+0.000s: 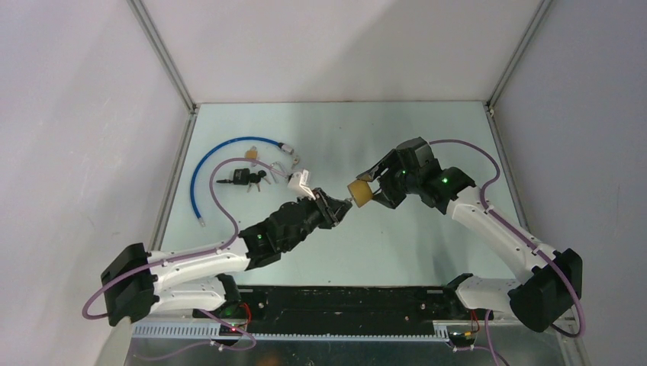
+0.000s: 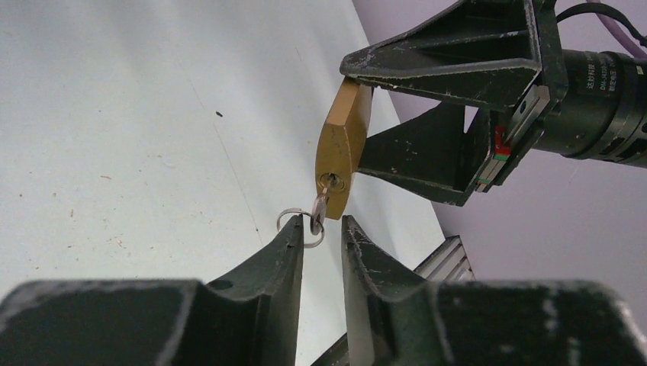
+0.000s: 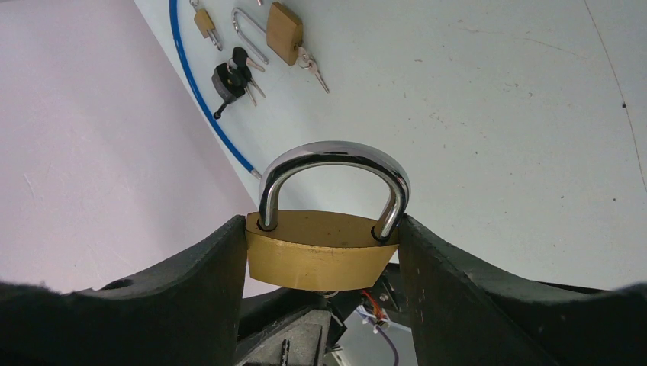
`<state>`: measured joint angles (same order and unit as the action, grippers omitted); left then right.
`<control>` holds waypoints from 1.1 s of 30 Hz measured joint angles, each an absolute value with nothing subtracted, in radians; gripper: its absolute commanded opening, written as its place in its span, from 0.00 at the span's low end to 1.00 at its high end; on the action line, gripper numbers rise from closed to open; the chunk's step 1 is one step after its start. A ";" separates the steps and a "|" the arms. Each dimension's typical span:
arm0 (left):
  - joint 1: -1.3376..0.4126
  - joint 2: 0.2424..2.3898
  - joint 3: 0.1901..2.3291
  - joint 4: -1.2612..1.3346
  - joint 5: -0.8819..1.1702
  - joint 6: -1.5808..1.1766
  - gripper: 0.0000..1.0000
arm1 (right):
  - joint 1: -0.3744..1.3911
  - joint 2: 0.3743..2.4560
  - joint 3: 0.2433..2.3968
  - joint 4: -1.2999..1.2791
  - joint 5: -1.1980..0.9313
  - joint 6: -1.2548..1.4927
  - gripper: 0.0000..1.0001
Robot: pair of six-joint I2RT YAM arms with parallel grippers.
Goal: Unlock with the key
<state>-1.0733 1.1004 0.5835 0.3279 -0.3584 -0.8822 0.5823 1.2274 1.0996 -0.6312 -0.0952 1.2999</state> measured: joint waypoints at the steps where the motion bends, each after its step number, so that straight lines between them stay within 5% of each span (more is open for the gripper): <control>1: -1.073 1.105 0.587 0.327 -0.358 -0.882 0.23 | 0.582 1.227 1.100 -0.631 -0.096 1.300 0.00; 8: -1.069 1.120 0.604 0.326 -0.353 -0.883 0.01 | 0.583 1.227 1.100 -0.631 -0.104 1.297 0.00; 33: -1.065 1.171 0.651 0.281 -0.329 -0.850 0.00 | 0.646 1.230 1.094 -0.614 0.003 1.283 0.00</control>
